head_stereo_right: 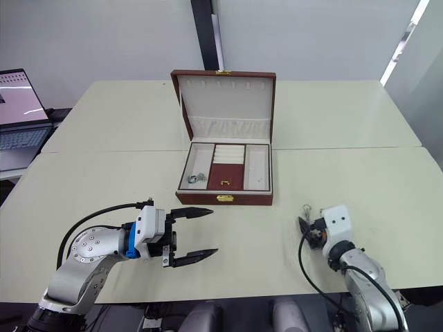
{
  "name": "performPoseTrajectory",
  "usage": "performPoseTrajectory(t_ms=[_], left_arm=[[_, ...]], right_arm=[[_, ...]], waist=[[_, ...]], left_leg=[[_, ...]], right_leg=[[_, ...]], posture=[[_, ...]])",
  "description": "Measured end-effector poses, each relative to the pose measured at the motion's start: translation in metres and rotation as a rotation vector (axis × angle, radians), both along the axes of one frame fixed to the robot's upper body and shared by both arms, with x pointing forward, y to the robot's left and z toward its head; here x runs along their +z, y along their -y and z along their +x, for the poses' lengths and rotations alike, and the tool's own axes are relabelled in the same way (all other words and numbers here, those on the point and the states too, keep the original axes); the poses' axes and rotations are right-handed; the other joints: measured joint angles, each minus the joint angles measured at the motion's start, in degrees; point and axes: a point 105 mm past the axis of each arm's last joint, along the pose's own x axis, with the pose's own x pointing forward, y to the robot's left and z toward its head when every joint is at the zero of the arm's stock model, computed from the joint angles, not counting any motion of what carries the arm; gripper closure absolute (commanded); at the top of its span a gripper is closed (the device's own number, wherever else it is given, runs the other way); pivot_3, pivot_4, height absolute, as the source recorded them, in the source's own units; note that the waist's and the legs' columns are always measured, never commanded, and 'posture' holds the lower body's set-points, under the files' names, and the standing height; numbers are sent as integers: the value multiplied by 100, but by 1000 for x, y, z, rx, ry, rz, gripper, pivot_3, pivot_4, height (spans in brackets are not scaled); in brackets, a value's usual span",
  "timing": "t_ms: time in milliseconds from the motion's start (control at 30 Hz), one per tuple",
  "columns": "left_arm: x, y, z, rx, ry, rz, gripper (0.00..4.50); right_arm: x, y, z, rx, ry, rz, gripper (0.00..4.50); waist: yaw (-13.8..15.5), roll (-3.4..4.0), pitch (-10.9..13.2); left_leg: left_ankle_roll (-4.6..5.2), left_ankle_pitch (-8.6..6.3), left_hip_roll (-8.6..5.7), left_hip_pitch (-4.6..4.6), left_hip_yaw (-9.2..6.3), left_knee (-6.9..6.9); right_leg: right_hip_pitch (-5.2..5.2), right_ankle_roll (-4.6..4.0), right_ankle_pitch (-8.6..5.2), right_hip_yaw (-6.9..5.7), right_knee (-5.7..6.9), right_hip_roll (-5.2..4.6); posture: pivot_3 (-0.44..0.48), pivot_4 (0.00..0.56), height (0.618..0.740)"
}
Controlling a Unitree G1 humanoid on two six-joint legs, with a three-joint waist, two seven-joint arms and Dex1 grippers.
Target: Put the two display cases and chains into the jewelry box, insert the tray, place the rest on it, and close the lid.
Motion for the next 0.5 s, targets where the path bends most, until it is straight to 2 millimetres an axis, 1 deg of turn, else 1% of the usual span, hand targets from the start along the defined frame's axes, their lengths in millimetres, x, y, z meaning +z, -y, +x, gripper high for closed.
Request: performPoseTrajectory(t_ms=[133,400,500], left_arm=[[0,0,1,10,-2,-4,0],[3,3,4,12,4,-24,0],[4,5,5,20,7,-38,0]], right_arm=[[0,1,0,-3,-2,-4,2696],[0,3,1,-11,2,-8,4445],[1,2,1,-8,8,-5,4498]], waist=[[0,-1,-2],[-1,-7,-7],[-1,-7,-7]], left_leg=[[0,0,1,0,0,0],[0,0,1,1,-1,0],[0,0,1,1,-1,0]], right_leg=[[0,0,0,0,0,1],[1,0,0,0,0,2],[0,0,0,0,0,2]], posture=[[0,150,740],[0,150,740],[0,150,740]])
